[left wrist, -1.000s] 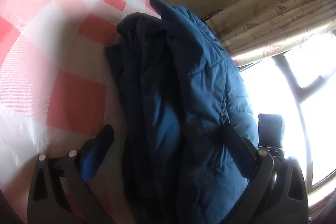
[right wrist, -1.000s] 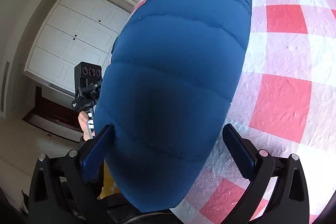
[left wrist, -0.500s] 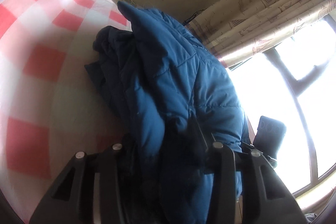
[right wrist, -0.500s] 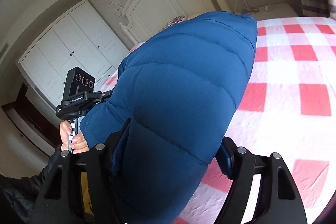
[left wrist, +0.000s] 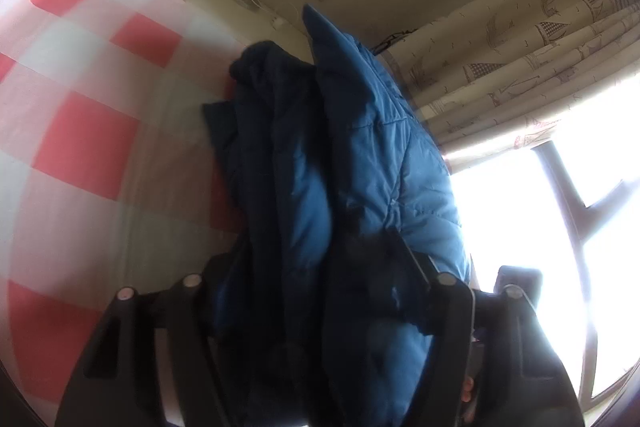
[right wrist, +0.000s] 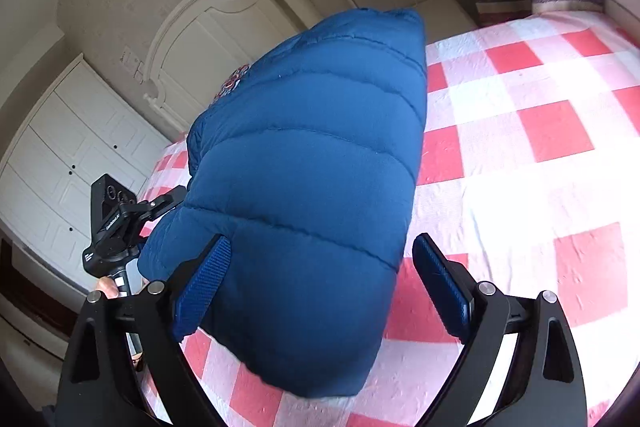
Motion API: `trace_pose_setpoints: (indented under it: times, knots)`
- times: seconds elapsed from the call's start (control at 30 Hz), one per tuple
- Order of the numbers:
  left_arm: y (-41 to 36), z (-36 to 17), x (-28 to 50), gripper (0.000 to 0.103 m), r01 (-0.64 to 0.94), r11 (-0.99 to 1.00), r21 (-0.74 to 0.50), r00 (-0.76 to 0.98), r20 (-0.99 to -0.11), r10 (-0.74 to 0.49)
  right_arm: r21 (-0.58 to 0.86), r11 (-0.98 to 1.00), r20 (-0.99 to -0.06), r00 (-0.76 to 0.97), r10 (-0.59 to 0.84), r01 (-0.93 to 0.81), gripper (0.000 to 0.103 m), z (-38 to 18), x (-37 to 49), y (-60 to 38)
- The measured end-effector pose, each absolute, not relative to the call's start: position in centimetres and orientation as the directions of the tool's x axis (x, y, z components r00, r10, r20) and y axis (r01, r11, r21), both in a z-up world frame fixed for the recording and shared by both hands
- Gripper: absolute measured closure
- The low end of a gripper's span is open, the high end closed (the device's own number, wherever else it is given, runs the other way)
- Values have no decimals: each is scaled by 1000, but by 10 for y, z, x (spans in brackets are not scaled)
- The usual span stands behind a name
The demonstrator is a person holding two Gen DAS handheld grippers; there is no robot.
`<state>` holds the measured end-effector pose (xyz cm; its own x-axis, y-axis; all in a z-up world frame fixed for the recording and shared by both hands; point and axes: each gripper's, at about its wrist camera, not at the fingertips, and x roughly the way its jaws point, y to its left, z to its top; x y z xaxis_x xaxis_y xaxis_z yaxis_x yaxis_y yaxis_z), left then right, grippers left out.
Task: Fold large clothes
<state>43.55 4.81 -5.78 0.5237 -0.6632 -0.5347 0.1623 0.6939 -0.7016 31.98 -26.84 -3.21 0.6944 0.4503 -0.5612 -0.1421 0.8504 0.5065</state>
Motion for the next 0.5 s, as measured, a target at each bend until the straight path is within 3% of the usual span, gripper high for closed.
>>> trace_pose_setpoints:
  times: [0.1,0.13,0.27,0.37,0.43,0.5]
  knots:
    - [70,-21,372,1,122,809,-576,719,-511,-472,404,911,-502,811,301,-88,9,-7,254,-260]
    - [71,-5,345,2,119,852,-509,782,-481,-397,369,926,-466,844,265,-87,5,0,229,-253]
    - [42,48,247,2,68,984,-164,914,-384,-127,212,974,-312,940,141,-76,5,13,143,-226]
    - [16,59,180,2,-2,998,59,963,-268,18,111,993,-266,961,72,-44,5,5,95,-210]
    - [0,53,147,2,-36,994,101,968,-244,60,67,997,-252,967,49,-33,5,-2,73,-203]
    - [-10,46,124,2,1,998,68,965,-261,17,48,999,-254,967,28,-16,5,-10,43,-207]
